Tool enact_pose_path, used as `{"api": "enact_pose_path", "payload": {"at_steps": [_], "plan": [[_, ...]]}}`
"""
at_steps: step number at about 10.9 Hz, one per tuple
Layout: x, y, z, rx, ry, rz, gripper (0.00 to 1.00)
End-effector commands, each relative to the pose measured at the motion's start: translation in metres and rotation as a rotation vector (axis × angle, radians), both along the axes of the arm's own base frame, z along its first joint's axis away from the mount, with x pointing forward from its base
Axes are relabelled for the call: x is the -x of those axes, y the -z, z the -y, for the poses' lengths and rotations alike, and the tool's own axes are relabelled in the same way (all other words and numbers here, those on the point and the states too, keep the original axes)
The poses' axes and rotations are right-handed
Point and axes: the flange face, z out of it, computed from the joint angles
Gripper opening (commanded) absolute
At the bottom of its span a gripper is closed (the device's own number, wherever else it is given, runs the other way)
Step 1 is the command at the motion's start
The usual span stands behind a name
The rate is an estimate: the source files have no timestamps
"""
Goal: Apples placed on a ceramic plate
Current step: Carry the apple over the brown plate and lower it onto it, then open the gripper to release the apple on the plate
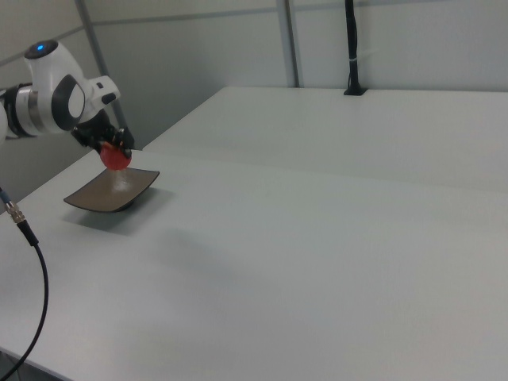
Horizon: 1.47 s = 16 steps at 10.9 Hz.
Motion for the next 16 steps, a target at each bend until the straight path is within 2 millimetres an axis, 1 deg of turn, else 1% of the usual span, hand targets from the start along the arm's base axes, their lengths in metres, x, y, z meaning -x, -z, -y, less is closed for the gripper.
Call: {"api": "enact_pose_path", "payload": {"at_steps": [1,2,4,5,6,8,9,11,12,13,14,16], "plan": [[-0.001,0.051,-0.061,0.048,-0.082,0.047,0.11],[-0.005,0.069,-0.078,0.036,-0.087,0.058,0.11],[-0.012,0.107,-0.103,0.052,-0.1,0.109,0.13],[-0.014,0.124,-0.113,0.058,-0.11,0.144,0.14],[-0.012,0.136,-0.123,0.06,-0.122,0.172,0.14],[-0.009,0.153,-0.13,0.065,-0.142,0.183,0.15],[-0.009,0.16,-0.133,0.053,-0.149,0.191,0.17],[-0.01,0.174,-0.135,0.03,-0.157,0.211,0.26],[-0.011,0.175,-0.133,0.027,-0.157,0.214,0.33],[-0.012,0.175,-0.132,0.023,-0.155,0.217,0.53],[-0.009,0.176,-0.135,0.029,-0.171,0.23,1.0],[-0.007,0.175,-0.136,0.049,-0.186,0.243,1.0]]}}
